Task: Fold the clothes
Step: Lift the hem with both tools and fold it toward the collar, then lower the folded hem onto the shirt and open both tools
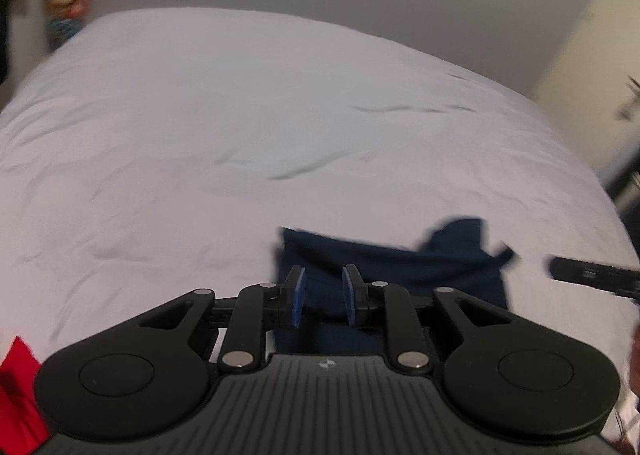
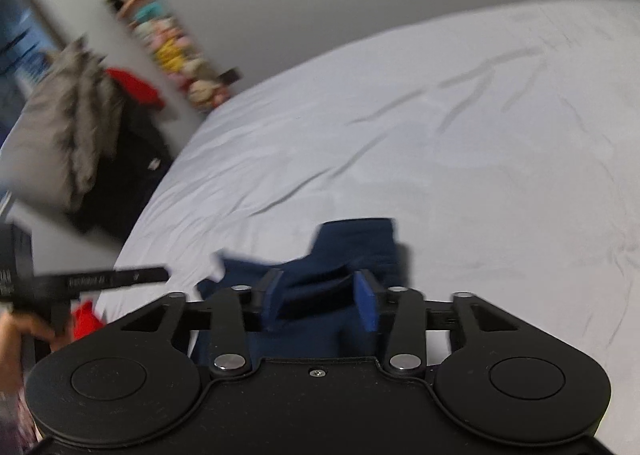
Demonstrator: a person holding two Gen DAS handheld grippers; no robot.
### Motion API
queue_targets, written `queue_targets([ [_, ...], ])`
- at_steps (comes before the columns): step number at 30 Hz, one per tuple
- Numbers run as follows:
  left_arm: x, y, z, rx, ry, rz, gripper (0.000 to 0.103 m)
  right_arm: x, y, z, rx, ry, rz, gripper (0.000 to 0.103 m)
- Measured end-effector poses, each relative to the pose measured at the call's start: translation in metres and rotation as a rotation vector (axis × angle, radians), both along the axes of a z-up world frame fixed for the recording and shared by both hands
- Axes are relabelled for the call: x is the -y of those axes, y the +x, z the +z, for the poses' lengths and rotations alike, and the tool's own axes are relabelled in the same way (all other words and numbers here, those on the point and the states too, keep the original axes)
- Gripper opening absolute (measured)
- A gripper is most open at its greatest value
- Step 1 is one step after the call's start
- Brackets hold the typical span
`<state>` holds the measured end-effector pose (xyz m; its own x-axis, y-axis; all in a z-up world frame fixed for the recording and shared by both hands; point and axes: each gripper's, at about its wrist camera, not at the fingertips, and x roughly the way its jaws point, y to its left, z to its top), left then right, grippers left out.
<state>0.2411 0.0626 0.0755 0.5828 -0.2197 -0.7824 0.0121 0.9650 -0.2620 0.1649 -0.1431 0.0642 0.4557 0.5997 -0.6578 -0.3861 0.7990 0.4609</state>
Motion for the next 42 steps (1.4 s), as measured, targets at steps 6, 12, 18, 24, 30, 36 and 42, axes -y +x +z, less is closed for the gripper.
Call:
queue_targets([
  [6, 0.046, 0.005, -0.033, -0.056, 0.049, -0.147, 0.018, -0.039, -0.009, -0.024, -0.038, -0.087, 0.123, 0.016],
  [12, 0.045, 0.026, -0.072, -0.077, 0.020, -0.128, 0.018, -0.056, 0.007, -0.053, -0.076, -0.159, 0.142, 0.016],
  [18, 0.022, 0.055, -0.072, 0.012, -0.030, -0.036, 0.018, -0.046, 0.039, -0.057, -0.065, -0.126, 0.055, 0.016],
  [24, 0.014, 0.075, -0.084, 0.006, -0.036, -0.001, 0.018, -0.035, 0.063, -0.067, -0.052, -0.107, -0.013, 0.016],
  [30, 0.014, 0.073, -0.101, -0.009, -0.034, 0.011, 0.018, -0.025, 0.071, -0.095, -0.113, -0.088, -0.046, 0.010],
  [36, 0.014, 0.054, -0.078, -0.012, 0.040, 0.074, 0.019, -0.010, 0.063, -0.084, -0.102, -0.103, -0.097, 0.012],
  [42, 0.029, 0.009, -0.039, 0.010, 0.109, 0.122, 0.039, 0.010, 0.034, -0.059, -0.067, -0.158, -0.143, 0.022],
])
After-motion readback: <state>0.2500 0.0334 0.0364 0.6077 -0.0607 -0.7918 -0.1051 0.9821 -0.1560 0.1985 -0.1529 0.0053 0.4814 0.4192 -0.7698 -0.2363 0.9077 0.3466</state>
